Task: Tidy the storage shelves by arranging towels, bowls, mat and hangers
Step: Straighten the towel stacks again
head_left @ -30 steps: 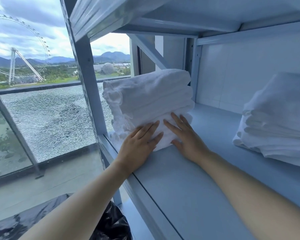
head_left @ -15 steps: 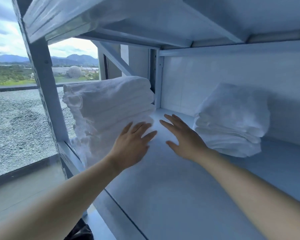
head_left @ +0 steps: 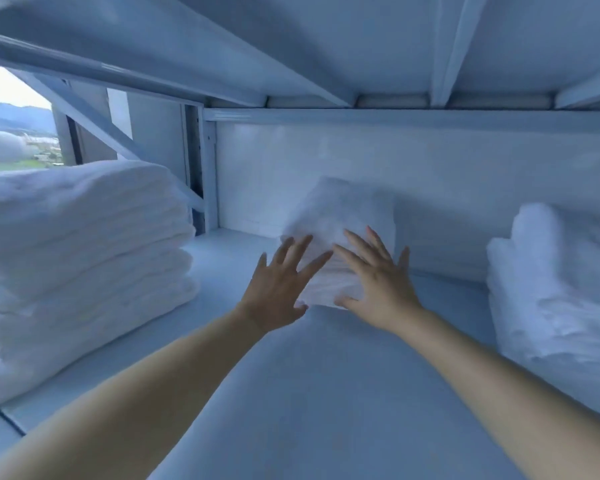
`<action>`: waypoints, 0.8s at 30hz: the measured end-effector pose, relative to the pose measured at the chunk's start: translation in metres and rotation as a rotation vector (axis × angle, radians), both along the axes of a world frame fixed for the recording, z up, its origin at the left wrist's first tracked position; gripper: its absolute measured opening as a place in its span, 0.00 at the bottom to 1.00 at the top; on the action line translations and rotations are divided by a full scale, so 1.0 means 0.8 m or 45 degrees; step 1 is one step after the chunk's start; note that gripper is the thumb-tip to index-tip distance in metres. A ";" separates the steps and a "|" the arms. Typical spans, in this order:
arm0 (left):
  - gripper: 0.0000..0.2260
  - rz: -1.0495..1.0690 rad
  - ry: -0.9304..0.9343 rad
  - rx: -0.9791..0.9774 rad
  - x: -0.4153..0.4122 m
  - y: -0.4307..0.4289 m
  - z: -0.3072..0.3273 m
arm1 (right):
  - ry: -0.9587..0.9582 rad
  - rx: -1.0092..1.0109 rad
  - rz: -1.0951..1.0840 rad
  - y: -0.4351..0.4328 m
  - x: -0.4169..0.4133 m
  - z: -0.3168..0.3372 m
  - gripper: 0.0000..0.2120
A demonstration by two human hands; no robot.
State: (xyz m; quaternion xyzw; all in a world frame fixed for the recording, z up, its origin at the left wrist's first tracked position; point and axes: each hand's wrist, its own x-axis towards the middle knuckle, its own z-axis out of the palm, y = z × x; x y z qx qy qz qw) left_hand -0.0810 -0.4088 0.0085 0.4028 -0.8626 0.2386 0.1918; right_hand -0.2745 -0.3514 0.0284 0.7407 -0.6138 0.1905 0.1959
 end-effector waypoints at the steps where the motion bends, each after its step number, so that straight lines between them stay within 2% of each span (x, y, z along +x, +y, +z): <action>1: 0.48 0.006 -0.025 -0.008 -0.006 -0.002 -0.005 | 0.016 0.044 -0.027 -0.001 -0.007 -0.004 0.44; 4: 0.54 0.056 -0.051 -0.044 -0.020 -0.011 -0.014 | 0.065 0.111 -0.005 -0.002 -0.020 -0.011 0.50; 7: 0.57 0.124 -0.097 -0.124 -0.027 -0.019 -0.010 | 0.093 0.082 0.007 -0.004 -0.023 -0.012 0.51; 14: 0.43 0.092 -0.141 -0.316 -0.038 -0.025 0.008 | 0.251 -0.032 -0.143 -0.013 -0.026 -0.017 0.50; 17: 0.41 0.084 -0.082 -0.350 -0.036 -0.036 0.006 | 0.123 -0.048 -0.213 -0.019 -0.020 -0.019 0.50; 21: 0.41 0.046 -0.021 -0.359 -0.027 -0.046 0.000 | -0.087 -0.001 -0.033 -0.026 -0.014 -0.025 0.49; 24: 0.40 -0.004 -0.015 -0.372 -0.022 -0.049 0.002 | -0.141 -0.041 0.006 -0.026 -0.016 -0.026 0.47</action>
